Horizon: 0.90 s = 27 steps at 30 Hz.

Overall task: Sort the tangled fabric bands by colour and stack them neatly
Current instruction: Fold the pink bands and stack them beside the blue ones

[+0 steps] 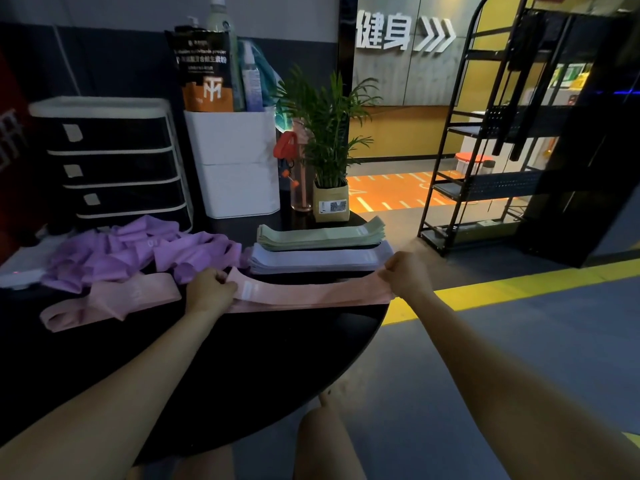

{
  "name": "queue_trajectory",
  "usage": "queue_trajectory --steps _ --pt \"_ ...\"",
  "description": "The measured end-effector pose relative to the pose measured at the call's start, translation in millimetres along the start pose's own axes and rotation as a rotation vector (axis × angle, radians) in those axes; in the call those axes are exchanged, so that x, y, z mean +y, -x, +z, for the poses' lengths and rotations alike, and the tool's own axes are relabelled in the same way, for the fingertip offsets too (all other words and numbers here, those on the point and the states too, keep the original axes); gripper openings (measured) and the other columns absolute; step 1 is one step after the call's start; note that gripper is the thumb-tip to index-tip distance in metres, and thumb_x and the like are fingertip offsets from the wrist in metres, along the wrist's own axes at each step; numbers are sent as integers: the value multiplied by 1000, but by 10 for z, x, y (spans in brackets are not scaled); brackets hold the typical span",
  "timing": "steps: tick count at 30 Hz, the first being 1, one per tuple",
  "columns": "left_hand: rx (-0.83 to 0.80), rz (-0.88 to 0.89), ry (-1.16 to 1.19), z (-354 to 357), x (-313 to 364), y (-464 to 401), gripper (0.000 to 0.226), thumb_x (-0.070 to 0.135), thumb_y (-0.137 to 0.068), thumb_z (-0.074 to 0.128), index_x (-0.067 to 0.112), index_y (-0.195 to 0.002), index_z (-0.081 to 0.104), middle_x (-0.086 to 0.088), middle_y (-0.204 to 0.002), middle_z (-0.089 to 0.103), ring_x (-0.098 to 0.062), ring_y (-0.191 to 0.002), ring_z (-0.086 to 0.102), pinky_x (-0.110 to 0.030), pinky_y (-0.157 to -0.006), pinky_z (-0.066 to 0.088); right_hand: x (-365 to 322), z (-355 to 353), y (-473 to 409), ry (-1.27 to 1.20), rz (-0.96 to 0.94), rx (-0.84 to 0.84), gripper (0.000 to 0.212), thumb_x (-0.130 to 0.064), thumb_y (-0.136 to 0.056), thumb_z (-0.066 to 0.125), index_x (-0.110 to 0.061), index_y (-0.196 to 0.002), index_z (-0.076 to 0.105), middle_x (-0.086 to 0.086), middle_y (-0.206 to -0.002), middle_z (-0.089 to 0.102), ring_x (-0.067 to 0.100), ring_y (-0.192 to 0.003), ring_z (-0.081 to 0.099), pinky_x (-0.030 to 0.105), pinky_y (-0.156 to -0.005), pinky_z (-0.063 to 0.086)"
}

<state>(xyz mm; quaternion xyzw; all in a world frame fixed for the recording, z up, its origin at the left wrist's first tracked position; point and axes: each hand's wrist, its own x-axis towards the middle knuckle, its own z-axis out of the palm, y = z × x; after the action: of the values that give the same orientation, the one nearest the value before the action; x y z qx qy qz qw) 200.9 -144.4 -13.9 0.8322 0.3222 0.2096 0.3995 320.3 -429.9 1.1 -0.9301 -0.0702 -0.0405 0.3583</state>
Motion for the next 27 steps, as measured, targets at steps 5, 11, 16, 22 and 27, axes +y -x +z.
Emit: queue_trajectory --steps 5,11,16,22,27 --pt "-6 1 -27 -22 -38 6 15 0 -76 65 0 -91 64 -12 -86 63 -29 -89 60 -28 -77 40 51 85 55 21 30 57 12 -6 -84 58 3 -89 64 19 -85 62 33 -85 58 36 -72 48" --pt "-36 -116 240 -5 -184 -87 21 0 -75 68 15 -70 54 -20 -94 67 -37 -87 65 -50 -87 52 78 124 90 17 40 59 15 -10 -85 56 -7 -69 55 7 -68 51 27 -72 51 27 -53 33" --pt "4 -112 314 21 -246 -60 23 -1 -78 65 16 -67 54 -19 -87 65 -40 -83 65 -51 -84 53 129 157 120 -14 67 89 12 -8 -86 56 -2 -88 65 14 -84 62 34 -82 60 36 -68 48" --pt "47 -66 300 30 -272 -13 22 -2 -77 64 16 -72 53 -11 -87 61 -34 -85 63 -45 -87 51 178 230 121 14 21 128 13 -10 -85 54 -3 -89 64 15 -94 61 33 -89 57 33 -66 41" --pt "74 11 237 35 -264 33 16 -4 -78 63 8 -85 55 -8 -87 58 -22 -84 54 -29 -80 40 18 307 215 49 -155 191 22 -11 -85 61 -4 -107 62 15 -112 52 32 -111 44 36 -87 38"
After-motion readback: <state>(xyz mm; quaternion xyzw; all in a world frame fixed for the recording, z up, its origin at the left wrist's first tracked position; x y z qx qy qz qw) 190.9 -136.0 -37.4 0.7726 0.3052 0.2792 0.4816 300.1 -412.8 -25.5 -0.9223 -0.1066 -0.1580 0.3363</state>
